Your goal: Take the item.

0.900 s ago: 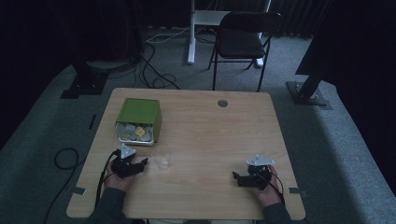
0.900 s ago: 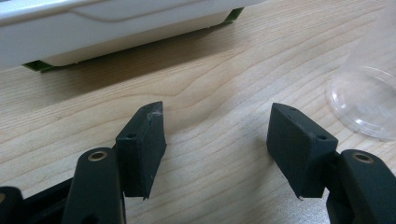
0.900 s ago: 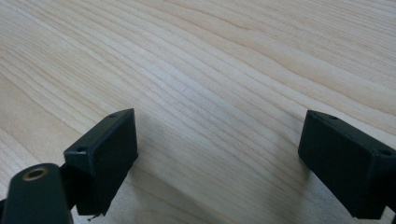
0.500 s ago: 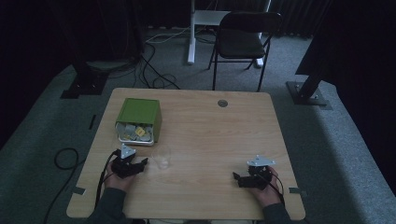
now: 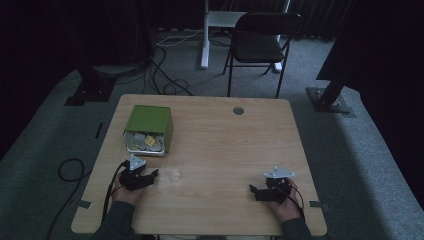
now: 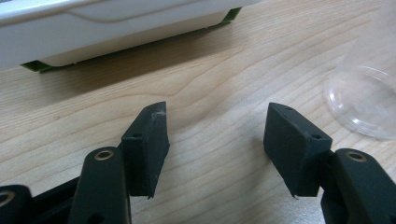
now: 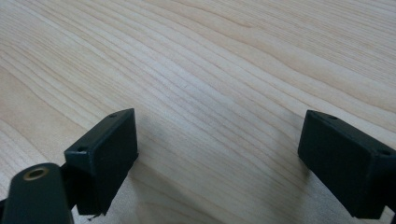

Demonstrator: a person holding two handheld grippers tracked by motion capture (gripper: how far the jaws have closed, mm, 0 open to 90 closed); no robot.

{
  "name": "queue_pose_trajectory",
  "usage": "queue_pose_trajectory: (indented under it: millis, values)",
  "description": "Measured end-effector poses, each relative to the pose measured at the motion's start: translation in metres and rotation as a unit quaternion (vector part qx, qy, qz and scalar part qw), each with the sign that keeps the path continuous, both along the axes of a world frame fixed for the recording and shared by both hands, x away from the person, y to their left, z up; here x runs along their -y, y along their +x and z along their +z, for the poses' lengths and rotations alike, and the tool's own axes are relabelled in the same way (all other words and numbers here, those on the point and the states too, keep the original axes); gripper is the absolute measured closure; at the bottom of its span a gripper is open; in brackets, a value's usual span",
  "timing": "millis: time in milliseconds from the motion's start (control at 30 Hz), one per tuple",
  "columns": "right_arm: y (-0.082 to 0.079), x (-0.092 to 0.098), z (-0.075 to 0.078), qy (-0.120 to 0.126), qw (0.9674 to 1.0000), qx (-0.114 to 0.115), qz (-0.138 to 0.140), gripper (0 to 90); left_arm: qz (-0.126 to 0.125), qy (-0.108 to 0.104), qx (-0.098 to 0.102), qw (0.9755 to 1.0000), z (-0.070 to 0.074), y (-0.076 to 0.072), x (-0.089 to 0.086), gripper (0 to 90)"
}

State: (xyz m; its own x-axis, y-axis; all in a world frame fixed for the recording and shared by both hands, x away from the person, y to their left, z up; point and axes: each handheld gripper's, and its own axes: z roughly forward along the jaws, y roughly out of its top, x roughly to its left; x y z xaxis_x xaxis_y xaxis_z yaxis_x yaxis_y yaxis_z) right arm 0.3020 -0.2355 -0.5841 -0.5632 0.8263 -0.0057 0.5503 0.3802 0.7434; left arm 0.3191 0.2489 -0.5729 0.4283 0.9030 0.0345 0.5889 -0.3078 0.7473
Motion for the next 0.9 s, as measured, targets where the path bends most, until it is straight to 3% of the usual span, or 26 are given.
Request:
queue_pose_trajectory:
  millis: [500, 900]
  values:
    - [0.0, 0.0, 0.0, 0.0, 1.0, 0.0, 0.0, 11.4, 0.001, -0.011, -0.018, 0.9998, 0.003, -0.002, -0.002, 43.2]
    - [0.0, 0.0, 0.0, 0.0, 1.0, 0.0, 0.0, 11.4, -0.002, -0.022, -0.018, 0.9996, 0.012, -0.003, -0.007, 43.7]
